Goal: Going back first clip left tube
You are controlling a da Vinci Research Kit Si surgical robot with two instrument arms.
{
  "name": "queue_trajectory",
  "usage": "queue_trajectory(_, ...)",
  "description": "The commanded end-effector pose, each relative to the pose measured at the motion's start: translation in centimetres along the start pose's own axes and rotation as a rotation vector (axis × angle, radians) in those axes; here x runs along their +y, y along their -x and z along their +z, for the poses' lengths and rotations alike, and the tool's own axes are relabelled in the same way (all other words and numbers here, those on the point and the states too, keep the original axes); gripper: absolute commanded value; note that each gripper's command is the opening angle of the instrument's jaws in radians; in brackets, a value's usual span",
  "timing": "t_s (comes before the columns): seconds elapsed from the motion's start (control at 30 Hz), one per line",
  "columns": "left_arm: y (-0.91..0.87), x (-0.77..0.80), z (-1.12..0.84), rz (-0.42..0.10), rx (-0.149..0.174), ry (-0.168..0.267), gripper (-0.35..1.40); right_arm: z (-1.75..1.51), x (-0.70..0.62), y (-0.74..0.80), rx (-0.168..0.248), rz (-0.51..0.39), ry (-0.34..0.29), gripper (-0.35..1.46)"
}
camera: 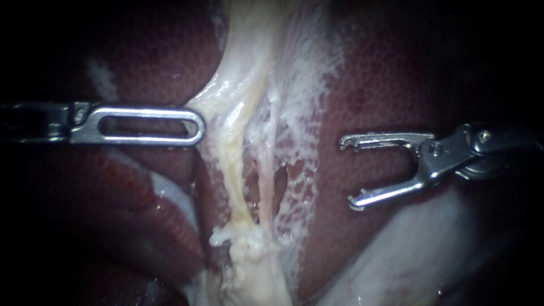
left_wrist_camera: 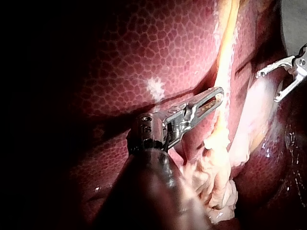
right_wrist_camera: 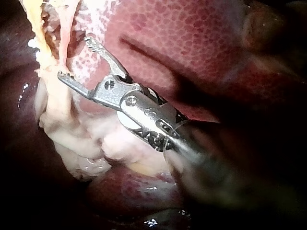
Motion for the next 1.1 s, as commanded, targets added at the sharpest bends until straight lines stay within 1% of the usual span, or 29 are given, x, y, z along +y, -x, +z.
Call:
queue_trajectory(0.03,0.00,0.00,0.00,0.001,0.000,0.001,-0.35,0.01,0.00,0.01,-0.001,0.000,0.000,0.60)
queue_trajectory(0.2,-0.04,0.04,0.06,0.004,-0.003,0.003,-0.35,0.01,0.00,0.01,-0.001,0.000,0.000,0.60)
queue_trajectory(0.37,-0.10,0.11,0.15,0.026,-0.007,0.006,-0.35,0.01,-0.01,0.01,0.002,0.000,0.000,0.60)
queue_trajectory(0.57,-0.32,0.31,0.36,0.043,-0.019,0.017,-0.35,0.01,-0.01,0.01,0.002,0.000,0.000,0.60)
queue_trajectory(0.7,-0.41,0.42,0.48,0.056,-0.017,0.014,-0.35,0.01,-0.01,0.00,0.002,0.000,0.000,0.60)
queue_trajectory(0.8,-0.42,0.44,0.51,0.057,-0.018,0.015,-0.35,0.01,-0.02,0.00,0.002,0.000,0.000,0.60)
queue_trajectory(1.1,-0.42,0.40,0.53,0.056,-0.020,0.012,-0.35,0.01,-0.03,-0.01,0.002,0.000,0.000,0.60)
